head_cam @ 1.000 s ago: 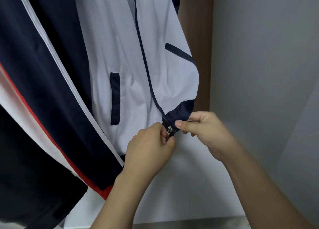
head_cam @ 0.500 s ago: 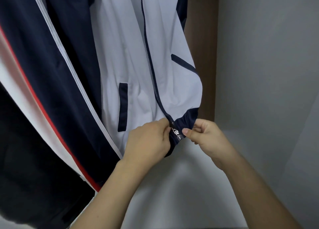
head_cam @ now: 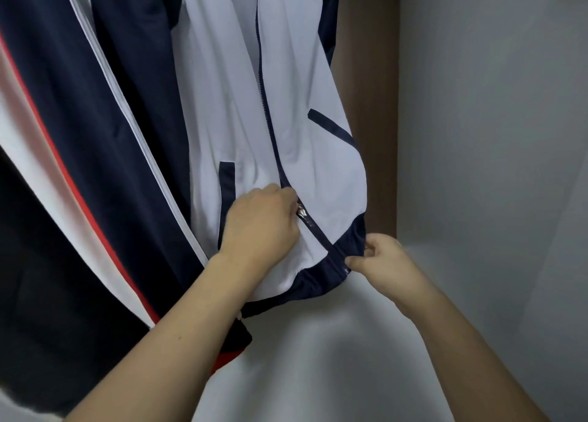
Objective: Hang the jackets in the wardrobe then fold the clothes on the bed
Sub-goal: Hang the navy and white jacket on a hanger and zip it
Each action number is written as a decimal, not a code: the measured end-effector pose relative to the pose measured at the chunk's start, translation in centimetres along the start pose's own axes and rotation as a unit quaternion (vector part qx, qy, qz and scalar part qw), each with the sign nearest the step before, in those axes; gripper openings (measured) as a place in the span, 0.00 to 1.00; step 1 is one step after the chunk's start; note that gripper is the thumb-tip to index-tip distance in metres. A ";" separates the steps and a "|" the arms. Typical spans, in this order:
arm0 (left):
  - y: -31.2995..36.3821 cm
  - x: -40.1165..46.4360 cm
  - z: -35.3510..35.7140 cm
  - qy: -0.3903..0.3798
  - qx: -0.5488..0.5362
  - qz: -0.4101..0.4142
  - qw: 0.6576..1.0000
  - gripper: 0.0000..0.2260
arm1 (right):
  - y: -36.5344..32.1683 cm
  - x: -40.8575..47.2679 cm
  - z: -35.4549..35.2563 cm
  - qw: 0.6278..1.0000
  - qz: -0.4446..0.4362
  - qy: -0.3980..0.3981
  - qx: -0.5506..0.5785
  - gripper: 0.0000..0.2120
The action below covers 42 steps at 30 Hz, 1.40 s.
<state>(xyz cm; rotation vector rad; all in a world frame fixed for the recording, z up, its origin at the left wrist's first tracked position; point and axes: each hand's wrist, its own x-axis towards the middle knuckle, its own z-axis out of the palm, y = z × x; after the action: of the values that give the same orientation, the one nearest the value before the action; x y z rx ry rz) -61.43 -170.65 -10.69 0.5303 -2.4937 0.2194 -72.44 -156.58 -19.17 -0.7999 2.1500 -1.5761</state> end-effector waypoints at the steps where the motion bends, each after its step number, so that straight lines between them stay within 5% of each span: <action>1: 0.3 -0.1 -0.1 -0.018 -0.021 0.031 0.999 0.10 | 0.0 0.1 -0.1 0.999 0.006 0.029 -0.033 0.10; 6: 1.5 0.2 -0.8 -0.028 -0.057 0.061 0.996 0.09 | -1.2 0.3 0.6 0.962 -0.033 0.153 -0.222 0.35; 13: 1.7 2.2 -3.0 -0.007 0.013 0.077 0.997 0.09 | -4.0 0.8 0.9 0.892 -0.147 0.352 -0.241 0.32; 17: 2.2 4.1 -4.1 -0.038 0.078 0.092 0.992 0.04 | -4.5 1.6 0.9 0.876 -0.193 0.286 -0.338 0.07; 21: 2.5 7.5 -5.6 -0.023 0.182 0.093 0.979 0.05 | -6.0 3.7 0.2 0.927 -0.079 0.167 -0.327 0.08; 24: 1.1 10.1 -7.3 -0.009 0.218 0.050 0.975 0.09 | -8.1 5.8 -1.9 0.929 0.033 0.040 -0.367 0.02; 26: 1.0 11.2 -8.0 -0.024 0.223 0.060 0.973 0.09 | -10.1 7.1 -3.1 0.940 0.024 -0.015 -0.340 0.03; 31: 2.4 13.1 -10.0 -0.021 0.261 0.118 0.958 0.10 | -15.2 8.3 -3.5 0.953 -0.156 0.038 -0.257 0.17; 36: 2.0 16.2 -14.6 0.073 0.278 0.095 0.953 0.09 | -15.4 9.4 -4.7 0.892 -0.015 -0.089 -0.444 0.03; 40: 1.9 18.1 -16.8 0.077 0.288 0.131 0.946 0.10 | -18.5 10.1 -5.4 0.973 -0.106 -0.055 -0.196 0.09; 42: 2.4 18.6 -17.5 0.064 0.312 0.152 0.936 0.10 | -21.2 10.5 -5.2 0.972 -0.189 0.011 -0.139 0.05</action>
<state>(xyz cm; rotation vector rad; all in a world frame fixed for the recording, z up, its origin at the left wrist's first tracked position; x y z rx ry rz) -67.68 -169.78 14.18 0.3471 -2.3359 1.1528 -78.72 -163.95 3.08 -1.3545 2.3731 -1.4667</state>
